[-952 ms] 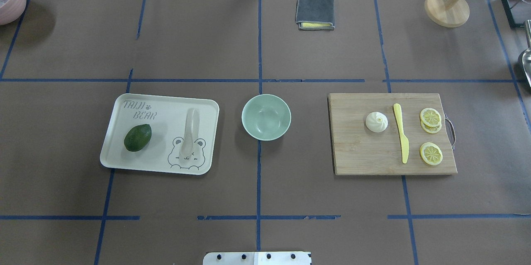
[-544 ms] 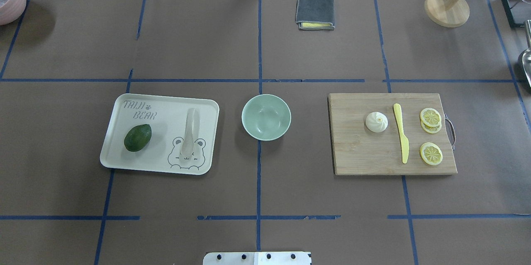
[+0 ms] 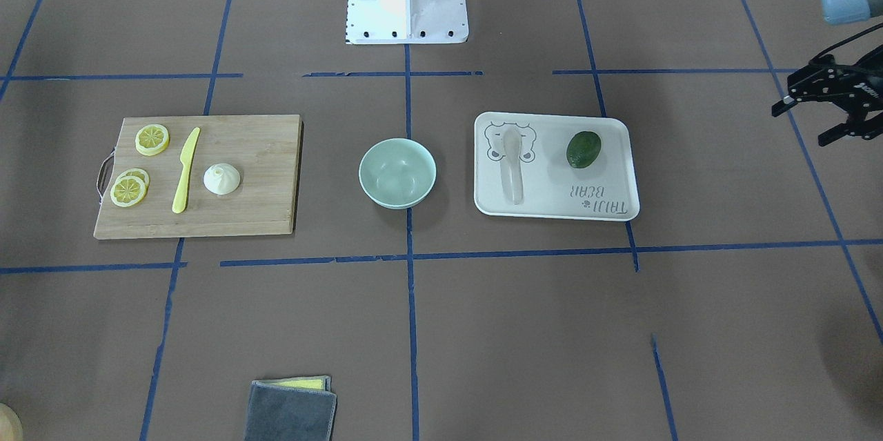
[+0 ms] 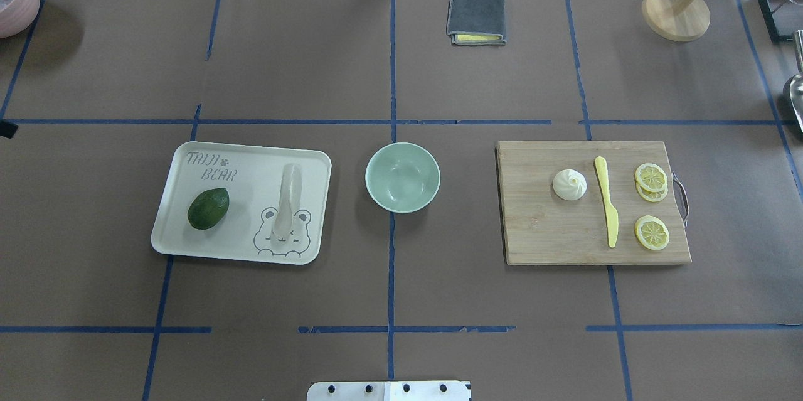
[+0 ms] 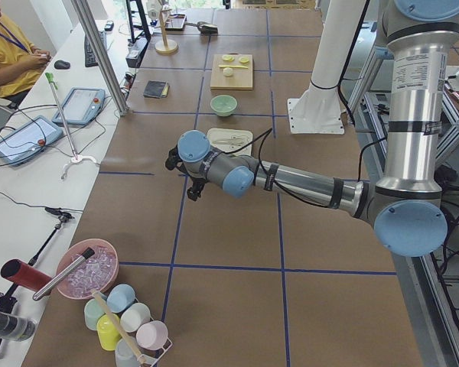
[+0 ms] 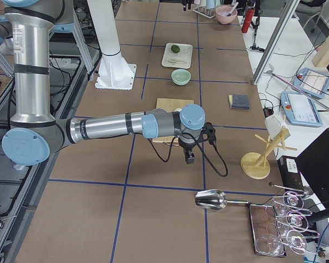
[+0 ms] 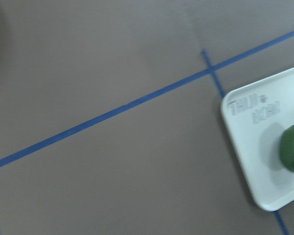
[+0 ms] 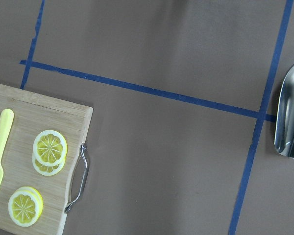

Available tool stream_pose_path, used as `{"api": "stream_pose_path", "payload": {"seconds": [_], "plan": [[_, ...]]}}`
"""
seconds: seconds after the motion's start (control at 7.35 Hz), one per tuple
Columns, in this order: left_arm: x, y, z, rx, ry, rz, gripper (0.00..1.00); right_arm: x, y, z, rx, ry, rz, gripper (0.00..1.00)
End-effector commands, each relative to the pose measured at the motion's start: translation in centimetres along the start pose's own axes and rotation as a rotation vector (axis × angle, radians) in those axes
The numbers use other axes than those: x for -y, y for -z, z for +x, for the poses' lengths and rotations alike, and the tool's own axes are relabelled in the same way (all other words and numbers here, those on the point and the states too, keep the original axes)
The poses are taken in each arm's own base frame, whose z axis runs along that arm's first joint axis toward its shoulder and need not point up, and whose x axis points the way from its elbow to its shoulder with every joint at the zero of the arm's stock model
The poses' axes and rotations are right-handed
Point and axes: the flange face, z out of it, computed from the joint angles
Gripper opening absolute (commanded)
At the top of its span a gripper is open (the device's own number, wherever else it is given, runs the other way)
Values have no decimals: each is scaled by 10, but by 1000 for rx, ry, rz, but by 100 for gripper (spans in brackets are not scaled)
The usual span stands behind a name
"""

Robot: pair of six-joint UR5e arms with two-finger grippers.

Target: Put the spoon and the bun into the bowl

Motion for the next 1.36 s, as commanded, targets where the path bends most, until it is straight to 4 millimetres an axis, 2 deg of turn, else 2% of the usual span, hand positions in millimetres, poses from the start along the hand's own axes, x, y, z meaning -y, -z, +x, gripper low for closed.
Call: {"api": "stream_pose_path", "payload": {"seconds": [0.0, 0.14, 0.27, 0.41, 0.54, 0.82, 0.95, 1.22], "plan": [[56, -83, 124, 3, 93, 22, 100, -6, -5, 1, 3, 1, -5, 100], [72, -128, 182, 20, 178, 37, 100, -5, -4, -3, 4, 10, -2, 100], [76, -164, 228, 35, 232, 59, 100, -2, -5, -6, 3, 32, 4, 100], [68, -198, 264, 58, 263, 34, 100, -3, -9, -5, 6, 30, -3, 100], [79, -210, 279, 103, 288, 8, 100, -3, -9, -7, 5, 35, -3, 100], [76, -258, 303, 272, 281, 24, 99, -2, -13, -10, 12, 33, -13, 100], [77, -270, 297, 291, 286, 12, 98, -3, -15, -9, 18, 8, -15, 100], [81, -281, 300, 296, 283, 2, 96, -4, -15, -9, 16, 11, -15, 100]]}}
